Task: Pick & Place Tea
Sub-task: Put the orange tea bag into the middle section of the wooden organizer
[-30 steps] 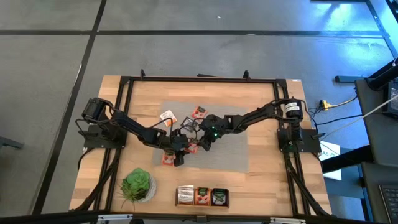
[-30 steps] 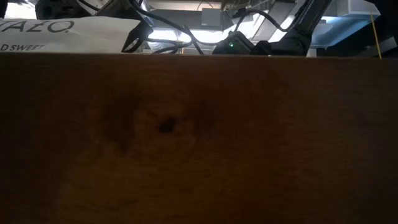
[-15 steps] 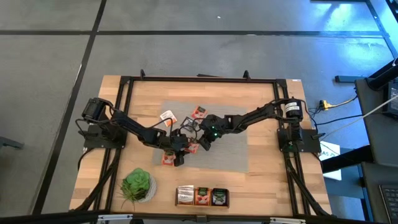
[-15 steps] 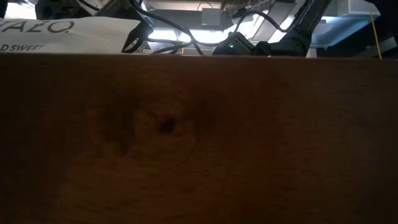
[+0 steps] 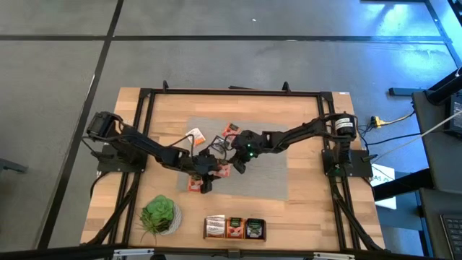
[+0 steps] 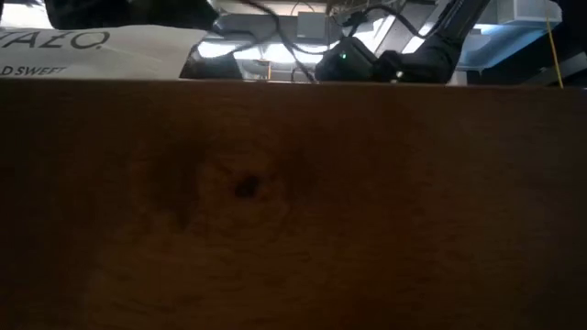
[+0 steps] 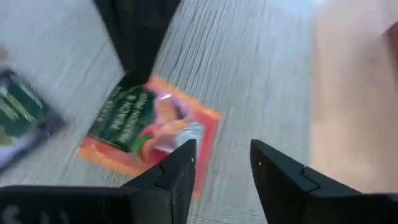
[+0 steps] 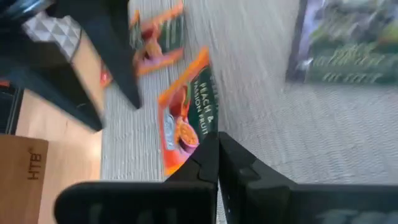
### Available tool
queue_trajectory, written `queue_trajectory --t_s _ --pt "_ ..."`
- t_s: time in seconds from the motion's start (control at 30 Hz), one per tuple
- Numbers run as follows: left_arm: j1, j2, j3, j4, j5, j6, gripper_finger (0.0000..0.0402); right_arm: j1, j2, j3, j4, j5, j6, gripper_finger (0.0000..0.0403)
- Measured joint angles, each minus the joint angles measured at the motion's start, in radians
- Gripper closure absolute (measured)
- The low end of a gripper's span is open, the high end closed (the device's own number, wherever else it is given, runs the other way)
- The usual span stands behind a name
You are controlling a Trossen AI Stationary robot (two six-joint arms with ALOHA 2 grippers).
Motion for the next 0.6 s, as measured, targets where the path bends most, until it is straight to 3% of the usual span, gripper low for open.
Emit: queue_trajectory --t_s 0.3,0.6 --pt "-0.033 -0.193 0.001 -0.064 0.0 0.096 0.0254 0.041 -0.171 0.001 -0.084 0.017 -0.078 0.04" --pt "-0.033 -0.366 0.002 -0.09 0.0 0.124 0.0258 0.322 -0.345 0.001 -0.177 0.167 -0.071 0.0401"
